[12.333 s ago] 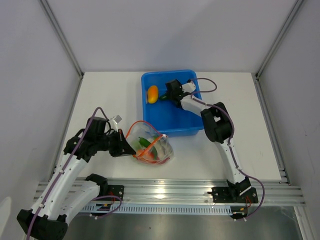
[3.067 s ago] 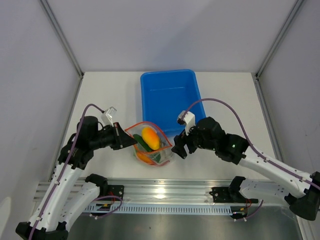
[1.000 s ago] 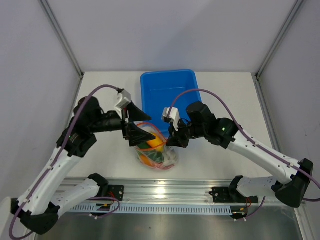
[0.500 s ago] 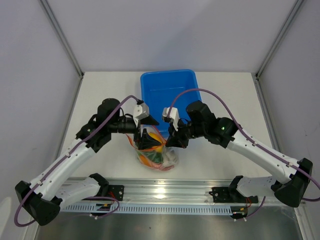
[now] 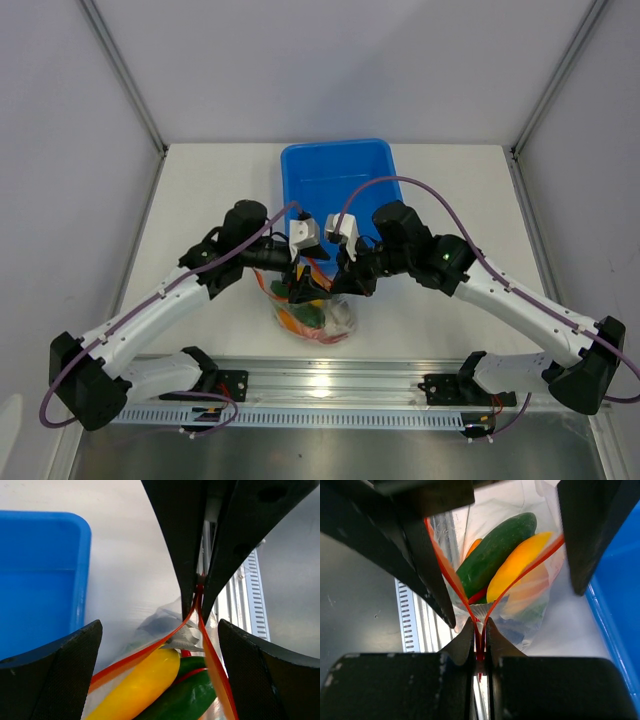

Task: Place the food in the zip-top bag and seal the zipper
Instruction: Zip the zipper food storage bag at the center of the board.

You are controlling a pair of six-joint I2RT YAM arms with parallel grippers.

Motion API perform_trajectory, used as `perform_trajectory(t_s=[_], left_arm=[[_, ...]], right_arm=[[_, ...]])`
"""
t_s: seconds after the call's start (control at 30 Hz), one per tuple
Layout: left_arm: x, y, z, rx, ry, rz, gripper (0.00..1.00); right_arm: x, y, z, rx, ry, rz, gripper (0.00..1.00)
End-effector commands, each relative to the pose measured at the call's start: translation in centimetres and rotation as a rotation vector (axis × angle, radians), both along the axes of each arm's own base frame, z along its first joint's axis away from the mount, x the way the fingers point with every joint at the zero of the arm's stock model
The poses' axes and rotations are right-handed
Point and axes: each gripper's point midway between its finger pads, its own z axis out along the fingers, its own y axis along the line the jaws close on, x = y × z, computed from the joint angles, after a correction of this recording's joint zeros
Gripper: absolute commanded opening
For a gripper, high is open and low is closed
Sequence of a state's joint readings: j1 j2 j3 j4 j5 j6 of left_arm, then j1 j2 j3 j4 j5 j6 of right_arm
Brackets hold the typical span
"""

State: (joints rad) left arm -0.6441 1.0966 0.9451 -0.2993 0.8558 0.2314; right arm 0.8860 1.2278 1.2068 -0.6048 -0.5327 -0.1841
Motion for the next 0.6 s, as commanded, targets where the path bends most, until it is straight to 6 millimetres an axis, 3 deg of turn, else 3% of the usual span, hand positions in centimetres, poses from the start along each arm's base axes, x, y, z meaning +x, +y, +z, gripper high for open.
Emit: perform_trajectory(t_s=[0.0,0.17,0.27,0.37,0.4,0.47,0.57], left_arm=[[-0.9,-0.2,-1.5,0.038,-0.04,-0.045,0.96],[-1.7,0.3,-2.1,0.058,-0.007,-0.05,0.93],[-1.8,0.6,-2.7,0.101,0.018,-0.046,0.84],[-1.1,0.6,-2.6,0.123,0.012,-0.019,0.67],[-1.0,0.8,-2.7,0.143,0.026,-0.001,0.55],[-0.7,0.9,-2.6,0.159,0.036,0.015,0.49],[-0.4,0.8,-2.3,0.173,0.077,0.045,0.29]], right_arm=[[0.4,0.9,3.9,0.12,-0.071,0.017,0.0],[0.8,0.5,3.9,0.118,-0.078,0.003,0.0],[1.1,0.1,4.0,0.121,-0.088,-0.011,0.0],[1.2,-0.2,3.9,0.115,-0.086,-0.023,0.0],[1.3,-0.3,3.8,0.111,-0.086,-0.029,0.0],[1.5,-0.5,3.6,0.108,-0.088,-0.044,0.0],[1.6,-0.6,3.2,0.1,-0.074,-0.053,0.0]])
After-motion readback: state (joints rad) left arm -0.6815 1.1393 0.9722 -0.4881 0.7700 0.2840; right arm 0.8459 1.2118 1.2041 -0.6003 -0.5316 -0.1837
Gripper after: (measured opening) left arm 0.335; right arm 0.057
